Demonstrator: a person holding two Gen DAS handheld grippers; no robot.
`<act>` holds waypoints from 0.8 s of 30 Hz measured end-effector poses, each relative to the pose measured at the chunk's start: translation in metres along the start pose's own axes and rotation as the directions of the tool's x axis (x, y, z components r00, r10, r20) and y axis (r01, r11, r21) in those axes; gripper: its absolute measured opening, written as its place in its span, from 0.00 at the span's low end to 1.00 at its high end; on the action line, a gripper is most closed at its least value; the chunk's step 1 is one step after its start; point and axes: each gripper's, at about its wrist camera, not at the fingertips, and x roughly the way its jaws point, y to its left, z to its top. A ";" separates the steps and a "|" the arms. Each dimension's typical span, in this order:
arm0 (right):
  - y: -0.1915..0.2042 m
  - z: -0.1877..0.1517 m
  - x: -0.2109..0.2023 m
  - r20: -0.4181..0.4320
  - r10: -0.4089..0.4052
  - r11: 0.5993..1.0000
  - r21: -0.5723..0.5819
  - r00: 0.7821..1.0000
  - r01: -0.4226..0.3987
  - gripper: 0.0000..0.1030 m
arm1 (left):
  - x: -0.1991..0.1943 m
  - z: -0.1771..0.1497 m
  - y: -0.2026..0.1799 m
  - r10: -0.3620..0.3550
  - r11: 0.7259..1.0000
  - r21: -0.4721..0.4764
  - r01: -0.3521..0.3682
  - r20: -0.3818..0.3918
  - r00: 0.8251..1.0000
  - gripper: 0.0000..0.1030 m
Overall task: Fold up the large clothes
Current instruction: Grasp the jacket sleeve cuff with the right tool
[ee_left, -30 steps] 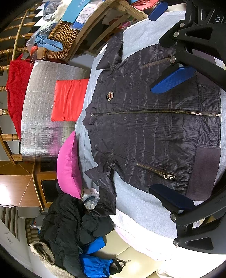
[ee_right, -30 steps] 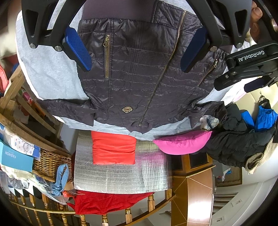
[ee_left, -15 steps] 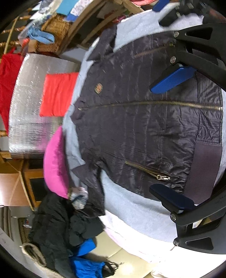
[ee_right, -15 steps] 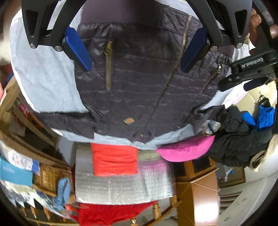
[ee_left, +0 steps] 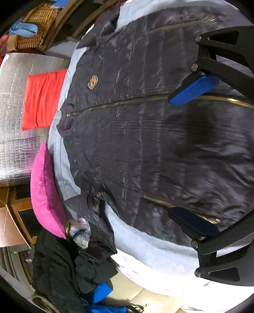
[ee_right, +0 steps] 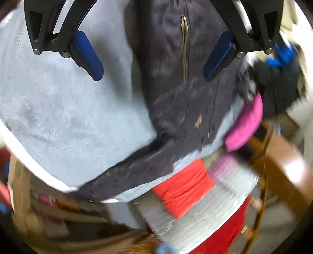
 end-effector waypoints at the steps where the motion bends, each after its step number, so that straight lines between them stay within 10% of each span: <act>1: -0.014 0.016 0.005 0.008 0.054 0.996 0.066 0.999 -0.054 1.00 | 0.008 0.003 -0.002 0.004 1.000 -0.001 -0.004 -0.001 1.000 1.00; 8: -0.094 0.105 0.057 0.120 0.219 0.890 0.383 0.968 -0.249 0.93 | 0.068 -0.008 -0.007 -0.001 1.000 0.006 0.002 -0.076 0.997 1.00; 19: -0.139 0.205 0.136 0.165 0.048 0.872 0.475 0.985 -0.122 0.76 | 0.067 -0.021 0.004 -0.055 0.997 -0.049 0.054 -0.005 0.998 1.00; 24: -0.119 0.236 0.148 0.058 -0.194 0.918 0.362 0.979 0.161 0.16 | 0.068 -0.019 0.006 -0.074 0.996 -0.055 0.074 0.006 0.997 1.00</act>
